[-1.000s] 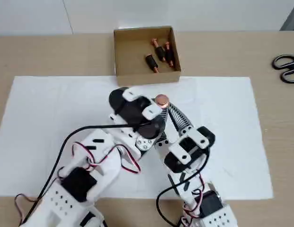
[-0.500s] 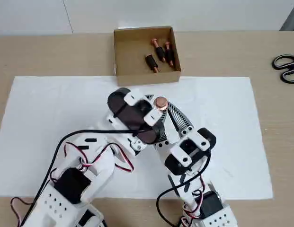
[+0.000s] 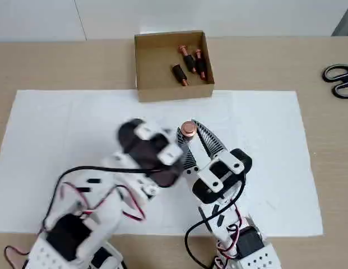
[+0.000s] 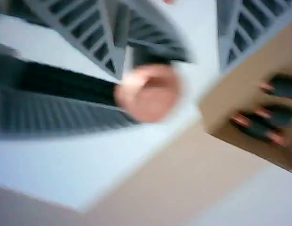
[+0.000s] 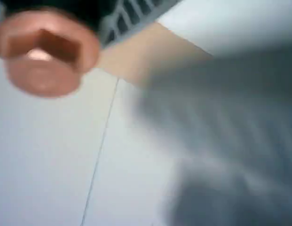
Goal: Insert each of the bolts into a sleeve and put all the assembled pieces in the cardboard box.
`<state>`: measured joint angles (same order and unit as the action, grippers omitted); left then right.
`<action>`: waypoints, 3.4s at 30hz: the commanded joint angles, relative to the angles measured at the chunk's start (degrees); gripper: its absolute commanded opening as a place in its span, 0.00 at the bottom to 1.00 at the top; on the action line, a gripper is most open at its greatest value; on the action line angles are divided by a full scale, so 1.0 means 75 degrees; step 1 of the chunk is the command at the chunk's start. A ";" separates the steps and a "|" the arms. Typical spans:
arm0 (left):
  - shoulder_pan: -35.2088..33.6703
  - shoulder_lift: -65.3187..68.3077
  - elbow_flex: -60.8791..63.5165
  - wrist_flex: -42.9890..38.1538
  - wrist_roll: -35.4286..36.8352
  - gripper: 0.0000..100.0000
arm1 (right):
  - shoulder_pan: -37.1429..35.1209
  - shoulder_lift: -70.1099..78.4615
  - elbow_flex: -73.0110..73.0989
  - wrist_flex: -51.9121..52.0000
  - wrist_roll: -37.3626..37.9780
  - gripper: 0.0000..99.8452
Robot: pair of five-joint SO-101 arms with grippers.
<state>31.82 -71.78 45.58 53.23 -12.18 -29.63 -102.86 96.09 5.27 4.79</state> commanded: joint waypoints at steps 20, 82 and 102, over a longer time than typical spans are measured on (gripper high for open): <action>-0.3048 -0.3259 0.0440 0.2157 0.2872 0.01 | 0.1752 0.3979 -0.4782 0.2374 -0.0188 0.00; -0.4818 -0.4302 0.4190 -0.0598 0.1852 0.01 | 0.1694 2.2511 -2.1181 0.3991 0.0844 0.24; -0.4806 -0.4290 0.4355 -0.0410 0.1829 0.01 | 0.0510 1.9804 -2.5694 1.1892 -0.1969 0.24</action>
<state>-4.31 -103.52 78.02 50.15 1.98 -25.67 54.07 -93.80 90.90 -8.92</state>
